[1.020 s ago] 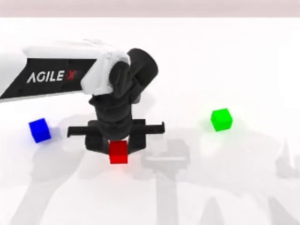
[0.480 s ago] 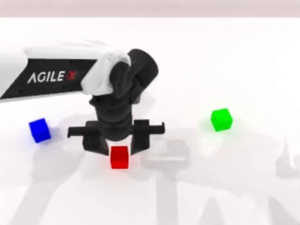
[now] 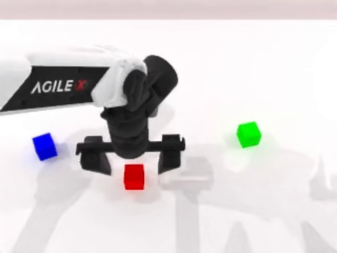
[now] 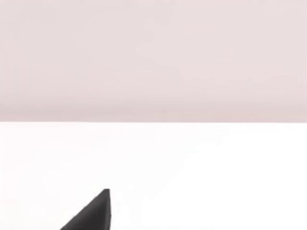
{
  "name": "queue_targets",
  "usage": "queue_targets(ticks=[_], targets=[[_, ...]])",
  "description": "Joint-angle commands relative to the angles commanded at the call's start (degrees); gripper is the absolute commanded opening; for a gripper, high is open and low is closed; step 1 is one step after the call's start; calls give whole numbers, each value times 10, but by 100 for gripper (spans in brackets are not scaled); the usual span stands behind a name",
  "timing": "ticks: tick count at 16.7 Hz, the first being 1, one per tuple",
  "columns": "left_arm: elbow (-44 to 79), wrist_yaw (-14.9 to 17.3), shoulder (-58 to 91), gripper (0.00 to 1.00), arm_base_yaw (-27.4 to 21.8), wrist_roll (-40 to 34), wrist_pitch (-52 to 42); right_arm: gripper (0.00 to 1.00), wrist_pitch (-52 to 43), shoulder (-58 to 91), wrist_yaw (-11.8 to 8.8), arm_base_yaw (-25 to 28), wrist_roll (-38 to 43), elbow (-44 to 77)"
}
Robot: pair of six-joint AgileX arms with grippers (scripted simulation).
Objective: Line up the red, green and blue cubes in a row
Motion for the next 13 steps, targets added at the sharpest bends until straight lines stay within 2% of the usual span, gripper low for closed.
queue_targets(ticks=[6,13], targets=[[9,0,-3,100,1,-1,-10,100,0,0,0,0,0,0],[89,-1,-47,100,8,-5,-139,100,0,0,0,0,0,0]])
